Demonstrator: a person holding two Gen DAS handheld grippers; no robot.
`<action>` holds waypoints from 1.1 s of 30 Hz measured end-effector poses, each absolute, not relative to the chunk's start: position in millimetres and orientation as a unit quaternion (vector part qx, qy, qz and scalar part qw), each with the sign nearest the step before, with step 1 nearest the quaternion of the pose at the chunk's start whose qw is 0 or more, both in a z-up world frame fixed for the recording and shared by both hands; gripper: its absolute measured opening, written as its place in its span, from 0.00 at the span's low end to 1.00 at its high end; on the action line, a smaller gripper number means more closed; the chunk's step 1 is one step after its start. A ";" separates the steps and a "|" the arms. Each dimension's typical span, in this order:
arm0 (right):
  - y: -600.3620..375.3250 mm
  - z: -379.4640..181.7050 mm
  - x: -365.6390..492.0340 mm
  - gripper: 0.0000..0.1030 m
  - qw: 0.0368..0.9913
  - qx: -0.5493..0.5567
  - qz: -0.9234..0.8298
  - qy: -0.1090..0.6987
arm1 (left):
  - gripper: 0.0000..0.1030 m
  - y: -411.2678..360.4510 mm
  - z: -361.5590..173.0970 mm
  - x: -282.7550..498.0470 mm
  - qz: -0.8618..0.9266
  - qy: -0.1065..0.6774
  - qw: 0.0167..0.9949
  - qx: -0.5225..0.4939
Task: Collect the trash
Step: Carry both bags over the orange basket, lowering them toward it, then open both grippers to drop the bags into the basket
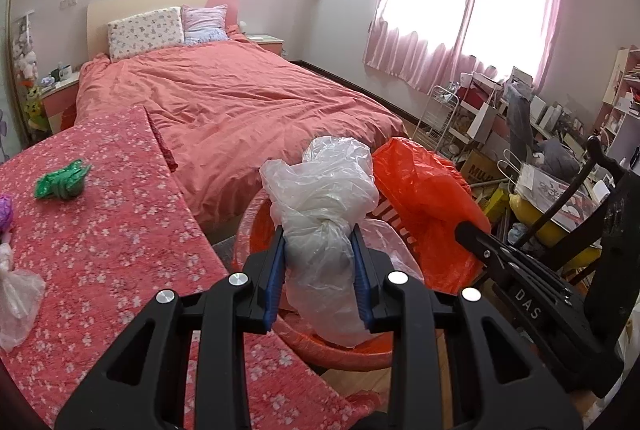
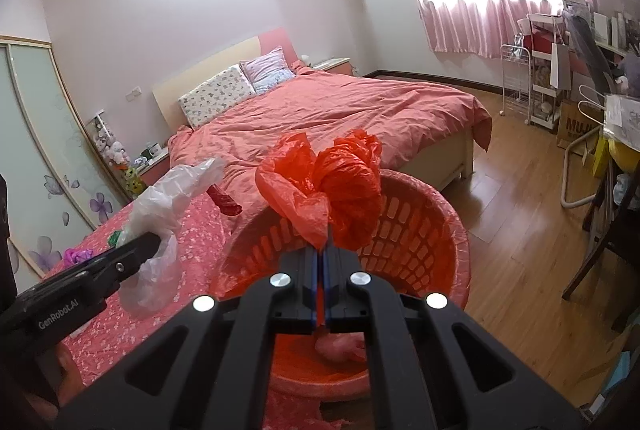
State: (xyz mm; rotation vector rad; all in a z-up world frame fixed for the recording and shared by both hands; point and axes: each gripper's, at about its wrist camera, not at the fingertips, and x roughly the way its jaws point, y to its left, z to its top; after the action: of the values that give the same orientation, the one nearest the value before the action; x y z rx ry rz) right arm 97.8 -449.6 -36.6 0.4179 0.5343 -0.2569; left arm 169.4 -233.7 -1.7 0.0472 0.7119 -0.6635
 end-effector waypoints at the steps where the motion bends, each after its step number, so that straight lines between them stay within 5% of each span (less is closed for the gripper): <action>1: -450.1 -38.0 98.7 0.04 0.935 0.205 -0.126 0.262 | 0.30 -235.8 -3.1 170.5 -0.321 0.344 0.882 0.022; 14: -461.7 -45.7 109.5 0.04 0.932 0.215 -0.125 0.265 | 0.31 -247.5 -14.8 176.9 -0.327 0.355 0.875 0.020; 17: -463.6 -48.4 112.4 0.08 0.931 0.216 -0.124 0.267 | 0.45 -246.1 -19.3 180.6 -0.322 0.361 0.875 0.020; 22: -463.6 -52.7 114.8 0.35 0.930 0.212 -0.127 0.271 | 0.54 -234.3 -27.6 188.0 -0.295 0.373 0.879 0.022; 33: -441.0 -44.1 117.7 0.46 0.937 0.168 -0.129 0.277 | 0.59 -169.0 -24.8 191.1 -0.222 0.359 0.906 0.027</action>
State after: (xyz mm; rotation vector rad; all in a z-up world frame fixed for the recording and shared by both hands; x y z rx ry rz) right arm 117.7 -441.0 -44.1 0.3429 0.5668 -0.2636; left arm 191.1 -169.0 -24.8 0.0553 0.7418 -0.4580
